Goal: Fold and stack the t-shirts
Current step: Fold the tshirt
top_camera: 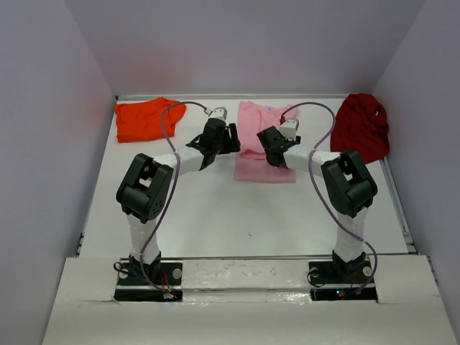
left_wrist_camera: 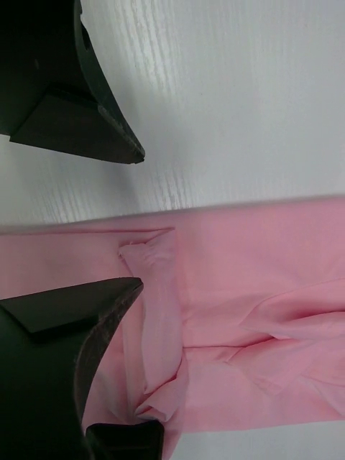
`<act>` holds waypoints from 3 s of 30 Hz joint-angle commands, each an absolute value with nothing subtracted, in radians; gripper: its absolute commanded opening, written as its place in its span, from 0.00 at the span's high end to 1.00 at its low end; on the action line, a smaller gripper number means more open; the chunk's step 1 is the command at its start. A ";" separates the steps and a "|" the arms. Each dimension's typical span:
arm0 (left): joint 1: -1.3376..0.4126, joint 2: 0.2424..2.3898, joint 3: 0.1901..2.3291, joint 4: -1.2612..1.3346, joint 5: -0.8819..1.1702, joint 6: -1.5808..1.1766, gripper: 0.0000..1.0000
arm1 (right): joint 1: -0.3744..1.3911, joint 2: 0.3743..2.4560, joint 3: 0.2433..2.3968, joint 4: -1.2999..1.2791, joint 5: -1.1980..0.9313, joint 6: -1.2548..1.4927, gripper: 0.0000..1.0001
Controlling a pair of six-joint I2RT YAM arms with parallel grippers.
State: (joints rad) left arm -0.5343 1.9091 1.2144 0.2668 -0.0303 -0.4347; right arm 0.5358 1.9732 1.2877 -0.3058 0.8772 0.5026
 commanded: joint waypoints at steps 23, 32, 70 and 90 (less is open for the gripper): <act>-0.563 1.304 0.951 0.190 -0.052 -0.446 0.26 | 0.594 1.770 1.276 -0.227 0.643 0.371 0.43; -0.561 1.250 1.138 -0.077 -0.106 -0.307 0.26 | 0.637 1.891 1.341 -0.244 0.566 0.397 0.43; -0.449 1.172 1.022 0.051 -0.023 -0.281 0.25 | 0.595 2.144 1.597 -0.245 0.723 0.298 0.43; -0.413 1.178 1.011 0.069 0.064 -0.304 0.25 | 0.502 2.194 1.761 -0.190 0.706 0.140 0.44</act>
State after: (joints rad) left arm -0.4240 1.2064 1.0225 0.0189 0.0250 -0.2977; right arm 0.4988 2.2593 1.7424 -0.2413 0.7033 0.1761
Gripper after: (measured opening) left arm 0.745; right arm 0.561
